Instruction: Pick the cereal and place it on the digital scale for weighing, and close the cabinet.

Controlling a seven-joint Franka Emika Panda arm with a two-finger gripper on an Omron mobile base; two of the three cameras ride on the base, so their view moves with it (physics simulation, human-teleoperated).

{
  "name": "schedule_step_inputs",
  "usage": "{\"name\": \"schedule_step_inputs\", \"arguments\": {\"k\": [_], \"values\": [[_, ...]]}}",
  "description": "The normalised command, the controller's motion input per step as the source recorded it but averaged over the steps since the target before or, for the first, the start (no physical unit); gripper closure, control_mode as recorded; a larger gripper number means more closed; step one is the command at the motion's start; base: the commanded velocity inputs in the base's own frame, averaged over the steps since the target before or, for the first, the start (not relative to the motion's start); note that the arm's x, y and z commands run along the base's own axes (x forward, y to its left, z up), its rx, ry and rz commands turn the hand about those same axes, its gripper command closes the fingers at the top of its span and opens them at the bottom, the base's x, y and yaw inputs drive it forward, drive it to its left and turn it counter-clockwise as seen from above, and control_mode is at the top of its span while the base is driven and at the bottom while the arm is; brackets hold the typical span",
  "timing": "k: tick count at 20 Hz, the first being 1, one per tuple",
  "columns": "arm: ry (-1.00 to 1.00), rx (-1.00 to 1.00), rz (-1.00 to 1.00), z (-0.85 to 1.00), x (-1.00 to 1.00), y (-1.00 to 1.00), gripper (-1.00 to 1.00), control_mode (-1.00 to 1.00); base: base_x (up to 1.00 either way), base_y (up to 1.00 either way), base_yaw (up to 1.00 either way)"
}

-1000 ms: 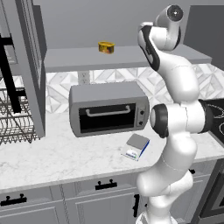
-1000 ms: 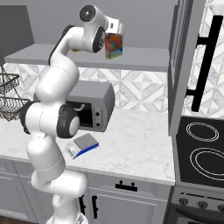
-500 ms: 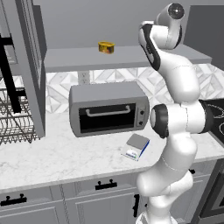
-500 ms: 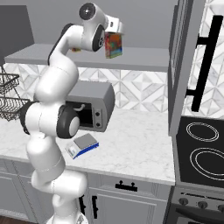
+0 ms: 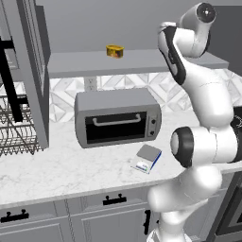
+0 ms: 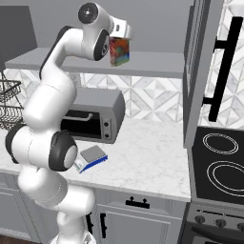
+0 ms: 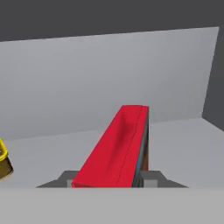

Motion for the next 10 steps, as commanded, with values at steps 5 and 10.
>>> {"name": "schedule_step_inputs", "arguments": {"k": [5,10], "values": [[-0.02,0.07,0.0,0.03,-0.97,-0.04,1.0,-1.0,0.0,0.0,0.0],[0.0,0.07,0.0,0.02,-1.0,-0.05,1.0,-1.0,0.0,0.0,0.0]]}}
